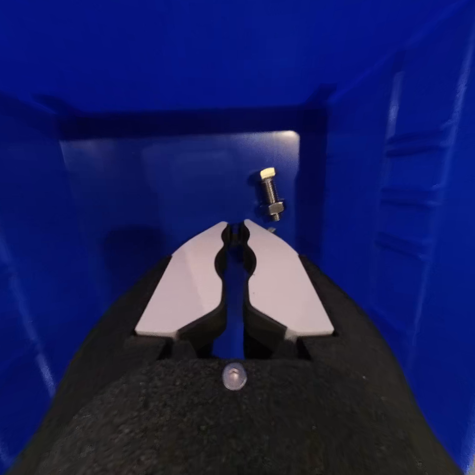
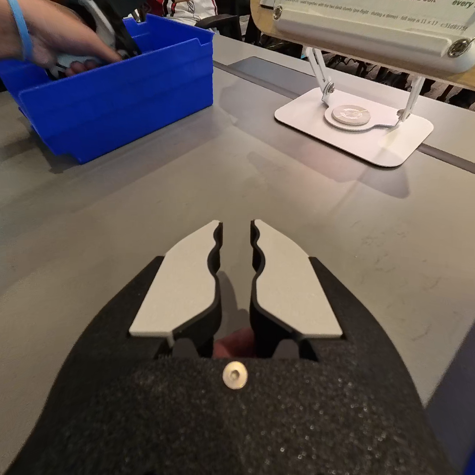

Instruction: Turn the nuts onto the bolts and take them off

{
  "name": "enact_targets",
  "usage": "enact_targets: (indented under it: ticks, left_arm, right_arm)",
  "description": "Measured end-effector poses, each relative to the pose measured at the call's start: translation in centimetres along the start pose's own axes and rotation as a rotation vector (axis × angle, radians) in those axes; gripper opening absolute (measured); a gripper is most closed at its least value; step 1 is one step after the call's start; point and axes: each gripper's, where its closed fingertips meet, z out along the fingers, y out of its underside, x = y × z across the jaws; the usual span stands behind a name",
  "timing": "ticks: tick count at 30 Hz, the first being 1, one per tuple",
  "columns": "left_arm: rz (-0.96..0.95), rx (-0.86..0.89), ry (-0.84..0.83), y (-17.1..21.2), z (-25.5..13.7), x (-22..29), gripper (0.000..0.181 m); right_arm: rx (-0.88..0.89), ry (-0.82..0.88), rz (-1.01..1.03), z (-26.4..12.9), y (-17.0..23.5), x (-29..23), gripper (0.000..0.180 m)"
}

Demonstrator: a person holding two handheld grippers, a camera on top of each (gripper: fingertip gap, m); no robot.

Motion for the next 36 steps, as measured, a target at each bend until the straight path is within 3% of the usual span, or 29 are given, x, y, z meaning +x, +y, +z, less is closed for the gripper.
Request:
enact_targets:
  ticks: [6, 10, 14, 19, 22, 26, 29, 33, 36]
  left_arm:
    - [0.006, 0.225, 0.185, -2.2, -4.2, 0.5, 0.007]
    - [0.042, 0.476, 0.265, -4.2, -9.8, 2.1, 0.006]
    - [0.115, 0.809, 0.399, -5.3, -17.3, 7.9, 0.006]
    - [0.246, 1.151, 0.327, -3.8, -22.5, 16.1, 0.006]
    - [0.348, 1.285, 0.294, -1.5, -22.8, 21.0, 0.006]
    - [0.458, 1.328, 0.295, 1.7, -20.5, 25.5, 0.006]
    - [0.520, 1.300, 0.334, 3.4, -18.7, 27.6, 0.006]
    - [0.586, 1.286, 0.368, 4.4, -18.0, 29.1, 0.006]
    - [0.558, 1.229, 0.470, 4.8, -17.7, 29.7, 0.006]
  right_arm:
    - [0.005, -0.013, 0.007, 0.1, -0.1, -0.2, 0.020]
    - [0.012, -0.015, 0.001, 0.1, -0.2, -0.2, 0.020]
    - [0.062, -0.006, -0.039, -0.3, -1.1, -0.4, 0.018]
    - [0.154, -0.081, -0.052, -1.0, -2.5, -1.7, 0.017]
    - [0.200, -0.273, 0.062, -1.4, -3.3, -3.8, 0.026]
    - [0.331, -0.474, 0.122, -1.8, -5.0, -6.8, 0.051]
    - [0.487, -0.469, 0.067, -1.1, -6.5, -7.6, 0.068]
    - [0.457, -0.535, 0.061, 0.9, -6.2, -9.4, 0.080]
    - [0.509, -0.451, 0.031, 1.1, -6.9, -8.6, 0.065]
